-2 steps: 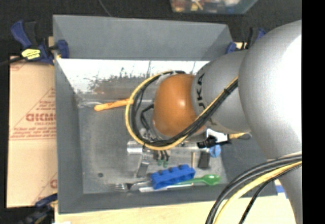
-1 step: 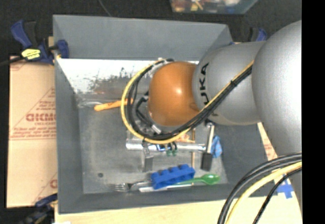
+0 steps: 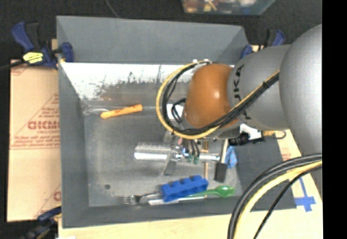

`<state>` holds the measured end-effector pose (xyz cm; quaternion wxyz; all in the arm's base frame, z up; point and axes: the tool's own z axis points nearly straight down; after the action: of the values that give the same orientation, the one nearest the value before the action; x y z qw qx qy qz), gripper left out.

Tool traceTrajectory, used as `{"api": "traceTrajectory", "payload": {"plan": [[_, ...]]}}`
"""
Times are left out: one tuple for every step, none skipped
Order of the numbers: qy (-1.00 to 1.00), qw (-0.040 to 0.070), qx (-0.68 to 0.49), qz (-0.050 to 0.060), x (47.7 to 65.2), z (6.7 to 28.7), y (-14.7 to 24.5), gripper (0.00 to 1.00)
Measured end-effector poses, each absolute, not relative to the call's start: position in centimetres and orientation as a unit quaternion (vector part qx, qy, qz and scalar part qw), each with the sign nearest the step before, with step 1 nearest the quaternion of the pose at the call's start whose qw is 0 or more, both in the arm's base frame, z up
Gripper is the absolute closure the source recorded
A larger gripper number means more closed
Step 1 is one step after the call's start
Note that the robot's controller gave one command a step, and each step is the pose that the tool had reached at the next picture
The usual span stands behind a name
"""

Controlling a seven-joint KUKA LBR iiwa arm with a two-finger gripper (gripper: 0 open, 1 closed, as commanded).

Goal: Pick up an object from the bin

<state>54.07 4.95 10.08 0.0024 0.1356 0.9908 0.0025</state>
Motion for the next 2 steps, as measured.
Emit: {"api": "traceTrajectory", "payload": {"plan": [[0.996, 0.004, -0.090, 0.002, 54.8, 7.0, 4.4, 0.00], [0.999, 0.007, -0.036, 0.002, 55.2, 7.2, 6.2, 1.00]]}}
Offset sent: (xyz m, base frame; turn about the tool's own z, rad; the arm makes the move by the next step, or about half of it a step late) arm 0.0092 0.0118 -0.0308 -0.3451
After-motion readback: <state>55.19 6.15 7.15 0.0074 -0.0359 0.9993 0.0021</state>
